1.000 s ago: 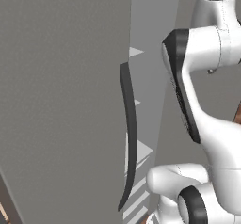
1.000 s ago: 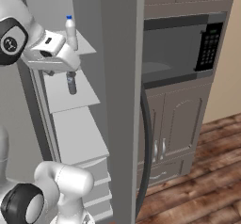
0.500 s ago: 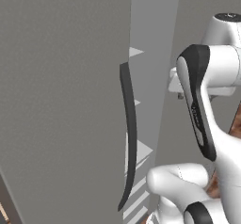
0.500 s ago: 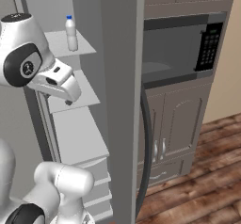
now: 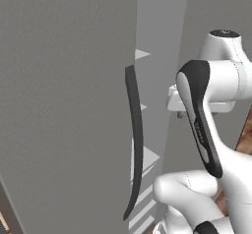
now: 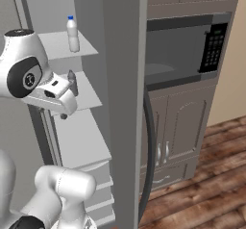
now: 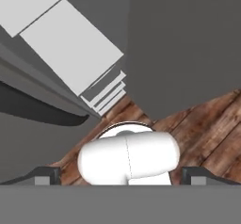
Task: Take the bottled waters from the counter and place them in the freezer to freeze. Close the freezer door after placing the bottles.
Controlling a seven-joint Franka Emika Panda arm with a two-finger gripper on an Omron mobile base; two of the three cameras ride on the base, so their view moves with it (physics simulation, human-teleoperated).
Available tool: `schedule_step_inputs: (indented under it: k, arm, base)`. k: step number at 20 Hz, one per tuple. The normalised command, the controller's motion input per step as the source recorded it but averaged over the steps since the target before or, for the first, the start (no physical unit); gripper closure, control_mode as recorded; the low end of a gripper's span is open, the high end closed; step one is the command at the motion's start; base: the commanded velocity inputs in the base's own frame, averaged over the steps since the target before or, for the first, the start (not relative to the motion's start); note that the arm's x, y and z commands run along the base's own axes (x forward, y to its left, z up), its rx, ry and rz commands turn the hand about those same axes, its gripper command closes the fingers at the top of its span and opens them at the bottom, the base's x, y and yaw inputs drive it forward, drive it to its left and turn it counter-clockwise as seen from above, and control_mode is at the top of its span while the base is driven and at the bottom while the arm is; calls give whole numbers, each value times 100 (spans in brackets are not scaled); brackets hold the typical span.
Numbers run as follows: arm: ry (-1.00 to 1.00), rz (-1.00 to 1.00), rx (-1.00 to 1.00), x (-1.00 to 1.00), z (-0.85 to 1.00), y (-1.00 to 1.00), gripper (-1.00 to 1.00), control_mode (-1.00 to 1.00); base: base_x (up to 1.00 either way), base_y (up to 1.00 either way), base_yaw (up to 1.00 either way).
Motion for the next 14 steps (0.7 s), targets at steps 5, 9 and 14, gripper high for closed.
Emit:
schedule_step_inputs:
  k: [5,9,14]
  arm:
    - [1,20,0,0,-34,13,-100,-100]
    - [3,16,0,0,-30,3,-100,-100]
    - [3,4,0,0,-42,0,-100,-100]
  base:
    - [0,0,0]
    - [0,0,0]
    - [0,0,0]
